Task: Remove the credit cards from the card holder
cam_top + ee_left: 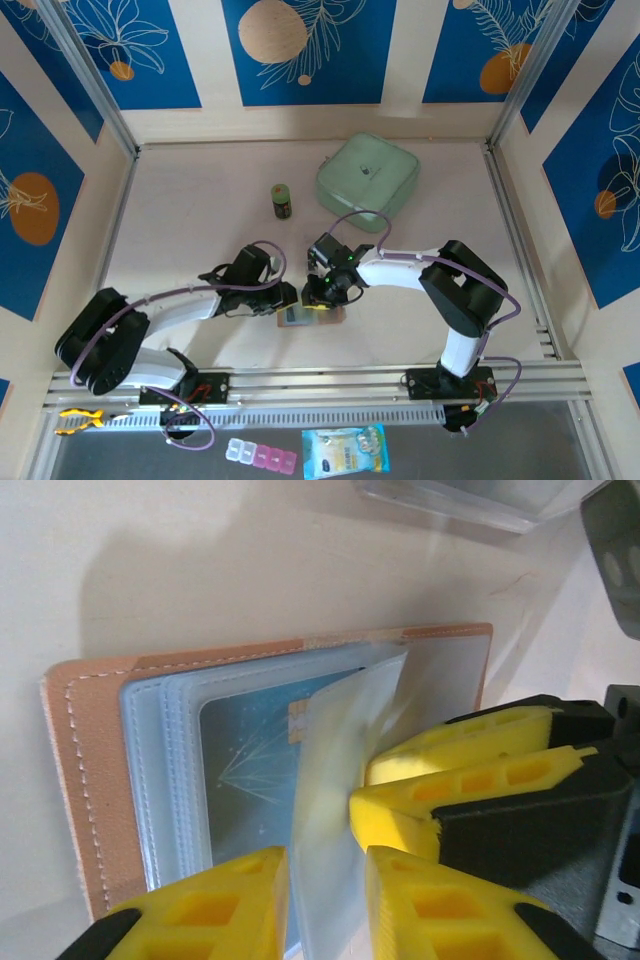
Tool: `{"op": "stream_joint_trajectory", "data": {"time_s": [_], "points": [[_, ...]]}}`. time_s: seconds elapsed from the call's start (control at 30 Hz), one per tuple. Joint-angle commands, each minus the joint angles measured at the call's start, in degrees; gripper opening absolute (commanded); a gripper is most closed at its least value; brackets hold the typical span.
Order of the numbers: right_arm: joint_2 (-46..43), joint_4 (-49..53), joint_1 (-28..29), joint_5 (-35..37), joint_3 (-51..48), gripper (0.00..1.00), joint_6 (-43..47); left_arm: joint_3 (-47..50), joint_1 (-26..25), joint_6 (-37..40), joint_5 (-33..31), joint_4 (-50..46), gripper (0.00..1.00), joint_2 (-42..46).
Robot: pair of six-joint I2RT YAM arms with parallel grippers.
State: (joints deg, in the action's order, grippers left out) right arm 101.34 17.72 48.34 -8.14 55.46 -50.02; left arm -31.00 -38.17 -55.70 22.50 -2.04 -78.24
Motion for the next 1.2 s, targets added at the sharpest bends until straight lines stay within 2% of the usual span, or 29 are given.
{"op": "stream_joint_trajectory", "data": {"time_s": [0.0,0.6,1.17], "points": [[-0.99,1.1,-0.14,-0.65,-1.32,0.29,0.01,0.77,-0.51,-1.05,1.31,1.45,0.26,-1.11],[-3.57,1.47,-0.28,0.19,-2.02,0.3,0.16,-1.02,-1.27,-1.53,1.74,1.8,0.17,-2.05],[-12.39,3.22,-4.62,1.2,-6.24,0.31,2.19,-8.1,-3.33,-1.16,1.28,-1.29,0.19,-6.01]]}}
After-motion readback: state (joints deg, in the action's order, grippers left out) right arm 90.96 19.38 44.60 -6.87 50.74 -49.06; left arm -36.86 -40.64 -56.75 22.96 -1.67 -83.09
